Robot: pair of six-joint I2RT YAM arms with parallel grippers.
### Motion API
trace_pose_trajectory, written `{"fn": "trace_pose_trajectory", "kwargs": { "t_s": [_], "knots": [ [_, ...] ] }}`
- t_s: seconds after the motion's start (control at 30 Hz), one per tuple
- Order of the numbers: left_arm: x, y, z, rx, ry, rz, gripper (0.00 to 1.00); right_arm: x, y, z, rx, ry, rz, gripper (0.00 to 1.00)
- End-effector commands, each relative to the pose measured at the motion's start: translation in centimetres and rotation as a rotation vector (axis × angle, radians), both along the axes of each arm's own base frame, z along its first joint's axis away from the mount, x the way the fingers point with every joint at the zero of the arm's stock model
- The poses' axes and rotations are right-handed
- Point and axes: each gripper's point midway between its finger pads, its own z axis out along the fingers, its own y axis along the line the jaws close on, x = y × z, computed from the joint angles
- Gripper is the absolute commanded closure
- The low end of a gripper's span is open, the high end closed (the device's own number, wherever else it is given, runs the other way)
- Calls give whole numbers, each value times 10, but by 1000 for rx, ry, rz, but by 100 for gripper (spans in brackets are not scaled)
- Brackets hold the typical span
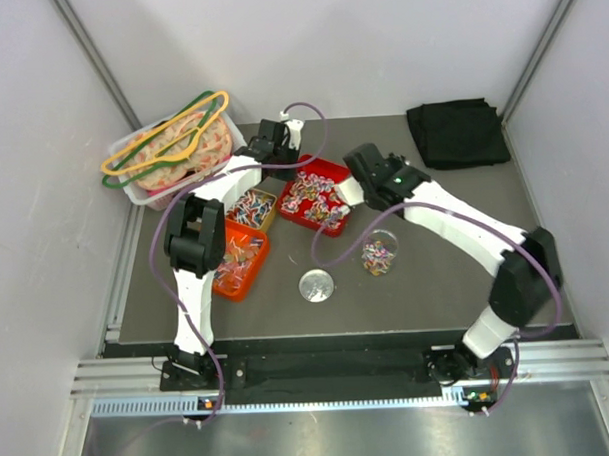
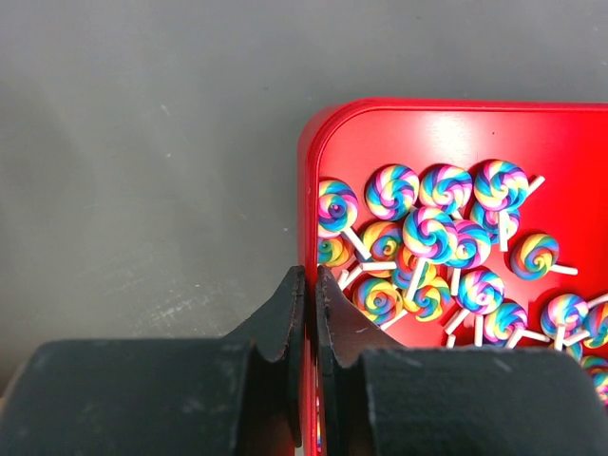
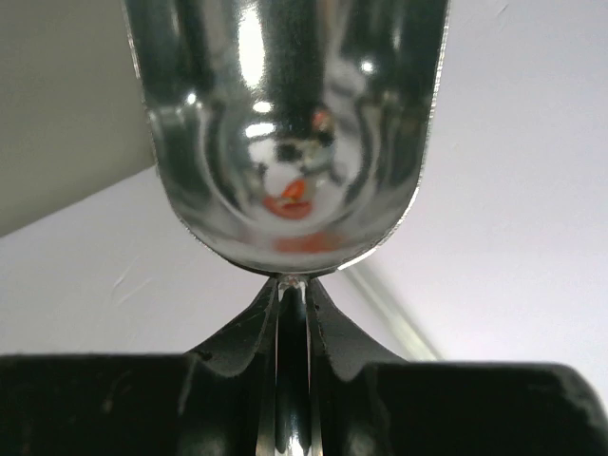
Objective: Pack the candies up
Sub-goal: Scoop the fake candies from the storage box.
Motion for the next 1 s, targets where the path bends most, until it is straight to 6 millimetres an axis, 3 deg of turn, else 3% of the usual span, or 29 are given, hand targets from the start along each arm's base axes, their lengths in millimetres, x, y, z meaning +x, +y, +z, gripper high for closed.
{"fn": "trace_pose_trajectory", "kwargs": {
  "t_s": [0.0, 0.07, 0.1, 0.17, 0.2, 0.3, 0.43, 0.6, 0.73, 0.83, 0.87, 0.97],
  "knots": [
    [10, -23, 71, -128, -131, -74, 100, 58, 39, 25, 46, -158, 64, 100],
    [11, -23, 68, -104, -126, -103, 100, 76, 51, 30, 76, -197, 75, 100],
    [11, -23, 66, -102, -122, -104, 100, 87, 54, 16, 57, -193, 72, 100],
    [10, -22, 64, -97, -121, -112, 100, 101, 58, 12, 29, -218, 86, 100],
    [9, -23, 63, -99, -119, -117, 100, 108, 64, 0, 16, -215, 90, 100],
    [7, -24, 61, -105, -114, -128, 100, 119, 70, -16, -30, -189, 100, 100],
    [6, -24, 61, -110, -111, -135, 100, 122, 76, -20, -62, -165, 117, 100],
    [5, -22, 61, -117, -108, -133, 100, 111, 83, -17, 67, -149, 113, 100],
    [4, -23, 65, -140, -105, -136, 100, 96, 65, -20, 217, -65, 7, 100],
    [2, -28, 69, -164, -103, -155, 100, 100, 42, -20, 299, -86, -73, 100],
    [3, -28, 69, -163, -104, -152, 100, 102, 38, -10, 345, -123, -86, 100],
    [7, -23, 69, -148, -108, -134, 100, 101, 6, -2, 313, -170, -147, 100]
  ]
}}
